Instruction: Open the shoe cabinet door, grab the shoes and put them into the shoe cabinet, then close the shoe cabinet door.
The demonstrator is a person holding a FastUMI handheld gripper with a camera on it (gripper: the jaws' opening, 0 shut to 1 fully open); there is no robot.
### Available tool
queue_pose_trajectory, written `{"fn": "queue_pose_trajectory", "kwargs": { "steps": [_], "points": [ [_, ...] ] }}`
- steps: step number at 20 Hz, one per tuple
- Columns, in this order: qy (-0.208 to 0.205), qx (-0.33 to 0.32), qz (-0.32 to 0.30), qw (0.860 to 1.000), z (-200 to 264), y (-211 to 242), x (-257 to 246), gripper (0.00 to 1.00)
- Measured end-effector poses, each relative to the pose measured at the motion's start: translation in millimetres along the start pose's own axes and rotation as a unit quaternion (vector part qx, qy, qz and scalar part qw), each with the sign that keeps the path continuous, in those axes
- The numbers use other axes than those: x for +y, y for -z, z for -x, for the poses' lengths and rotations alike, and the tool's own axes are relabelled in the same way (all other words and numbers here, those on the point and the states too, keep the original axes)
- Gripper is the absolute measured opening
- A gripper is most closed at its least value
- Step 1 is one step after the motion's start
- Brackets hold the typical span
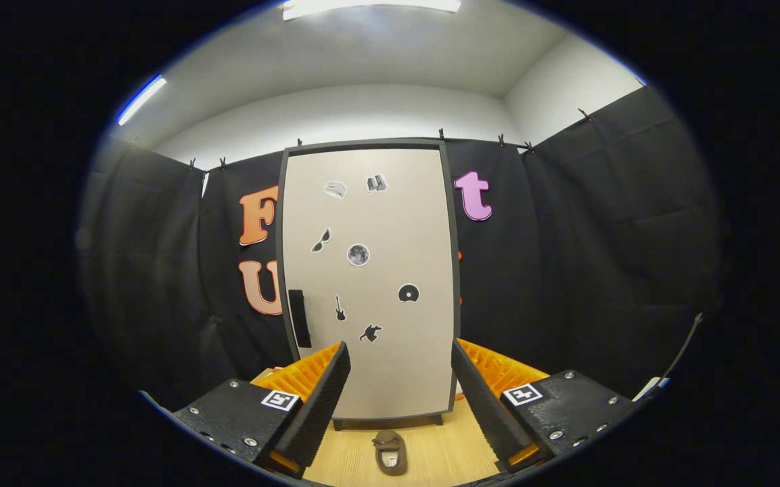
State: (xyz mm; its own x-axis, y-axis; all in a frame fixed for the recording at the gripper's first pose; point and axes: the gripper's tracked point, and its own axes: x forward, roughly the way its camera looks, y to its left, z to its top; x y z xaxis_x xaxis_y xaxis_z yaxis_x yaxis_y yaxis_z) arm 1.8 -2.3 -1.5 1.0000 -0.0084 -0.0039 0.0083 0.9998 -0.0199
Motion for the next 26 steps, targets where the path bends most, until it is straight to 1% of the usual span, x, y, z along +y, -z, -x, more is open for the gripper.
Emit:
{"fn": "queue_pose_trajectory", "kwargs": {
  "steps": [8, 15, 19, 22, 26],
  "points": [
    [-0.01, 0.007, -0.005, 1.0, -2.7, 1.3, 12.4, 0.94],
    [-0.022, 0.007, -0.011, 1.0, -15.8, 2.6, 31.0, 0.94],
    [-0.031, 0.006, -0.027, 0.999, -27.7, 7.0, 48.1, 0.92],
    [-0.027, 0.007, -0.022, 0.999, -37.2, 11.4, 58.0, 0.92],
    [-0.04, 0.005, -0.02, 0.999, -52.7, 12.9, 83.6, 0.92]
  ]
}}
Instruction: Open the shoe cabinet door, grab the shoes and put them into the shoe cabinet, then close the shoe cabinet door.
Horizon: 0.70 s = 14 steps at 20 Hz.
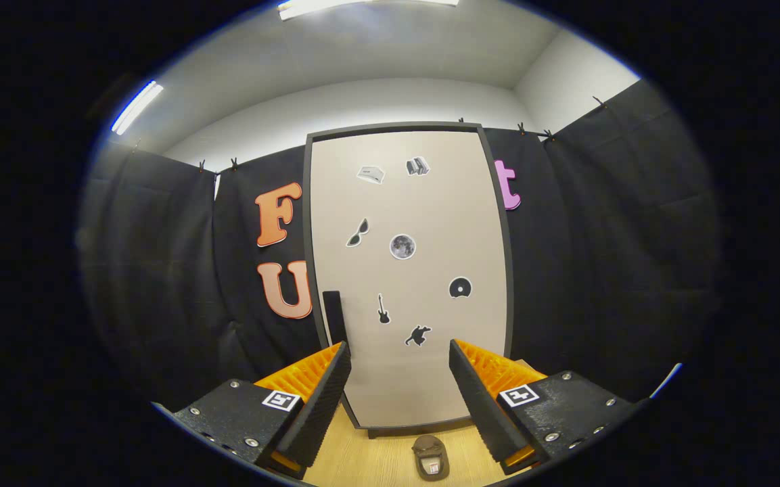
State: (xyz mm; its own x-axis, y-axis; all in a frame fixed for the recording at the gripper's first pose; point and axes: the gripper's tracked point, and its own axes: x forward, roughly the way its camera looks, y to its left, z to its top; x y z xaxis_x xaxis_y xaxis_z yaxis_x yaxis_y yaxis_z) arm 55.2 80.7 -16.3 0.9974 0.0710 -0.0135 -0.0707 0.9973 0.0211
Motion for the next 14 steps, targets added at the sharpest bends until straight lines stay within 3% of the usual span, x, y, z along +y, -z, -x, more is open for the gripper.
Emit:
{"fn": "queue_pose_trajectory", "kwargs": {
  "steps": [14],
  "points": [
    [-0.048, 0.017, 0.034, 0.998, -119.9, 46.0, 66.6, 0.9]
  ]
}}
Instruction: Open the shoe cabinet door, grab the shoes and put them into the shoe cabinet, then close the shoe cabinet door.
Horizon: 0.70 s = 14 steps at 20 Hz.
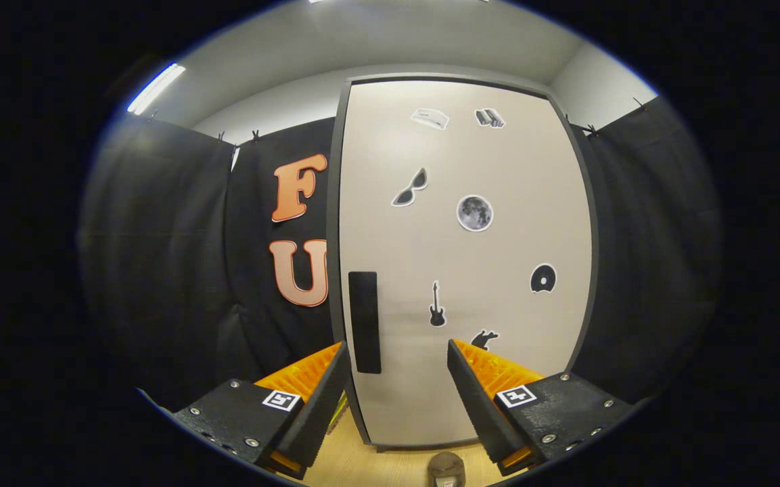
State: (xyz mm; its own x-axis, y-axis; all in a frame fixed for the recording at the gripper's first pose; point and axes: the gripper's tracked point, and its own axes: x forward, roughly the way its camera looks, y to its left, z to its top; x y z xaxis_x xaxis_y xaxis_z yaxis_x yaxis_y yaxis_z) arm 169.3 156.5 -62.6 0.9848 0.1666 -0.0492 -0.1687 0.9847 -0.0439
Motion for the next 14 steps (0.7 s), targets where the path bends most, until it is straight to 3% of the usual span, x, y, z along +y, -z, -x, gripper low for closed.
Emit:
{"fn": "queue_pose_trajectory", "kwargs": {
  "steps": [2, 9, 14],
  "points": [
    [-0.01, 0.003, -0.005, 1.0, -17.1, 3.1, 8.0, 0.85],
    [-0.03, 0.003, -0.001, 1.0, -60.7, 9.0, 32.9, 0.83],
    [-0.019, 0.017, 0.013, 1.0, -77.9, 21.0, 37.3, 0.69]
  ]
}}
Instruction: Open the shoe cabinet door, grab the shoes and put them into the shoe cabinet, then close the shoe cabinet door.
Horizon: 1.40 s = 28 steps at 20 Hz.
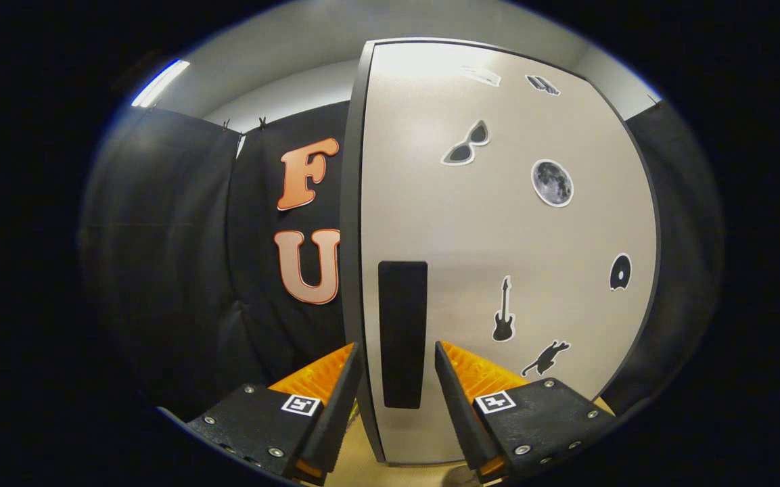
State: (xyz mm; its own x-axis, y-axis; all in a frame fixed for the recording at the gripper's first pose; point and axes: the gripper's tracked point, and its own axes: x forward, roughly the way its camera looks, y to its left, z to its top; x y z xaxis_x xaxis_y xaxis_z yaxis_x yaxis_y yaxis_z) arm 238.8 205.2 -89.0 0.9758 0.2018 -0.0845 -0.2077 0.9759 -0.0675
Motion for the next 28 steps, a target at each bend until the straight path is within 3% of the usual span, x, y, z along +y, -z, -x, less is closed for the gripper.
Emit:
{"fn": "queue_pose_trajectory", "kwargs": {
  "steps": [3, 7, 13, 19, 28],
  "points": [
    [0.008, 0.005, 0.011, 1.0, -7.3, 3.2, -1.2, 0.6],
    [0.024, 0.004, 0.032, 0.999, -12.0, 3.9, -3.6, 0.41],
    [0.023, 0.035, -0.009, 0.999, -16.4, 13.8, -4.1, 0.37],
    [0.015, 0.024, -0.009, 1.0, -5.2, 12.7, -2.5, 0.25],
    [0.027, 0.016, -0.01, 0.999, 58.6, 11.9, -17.6, 0.21]
  ]
}}
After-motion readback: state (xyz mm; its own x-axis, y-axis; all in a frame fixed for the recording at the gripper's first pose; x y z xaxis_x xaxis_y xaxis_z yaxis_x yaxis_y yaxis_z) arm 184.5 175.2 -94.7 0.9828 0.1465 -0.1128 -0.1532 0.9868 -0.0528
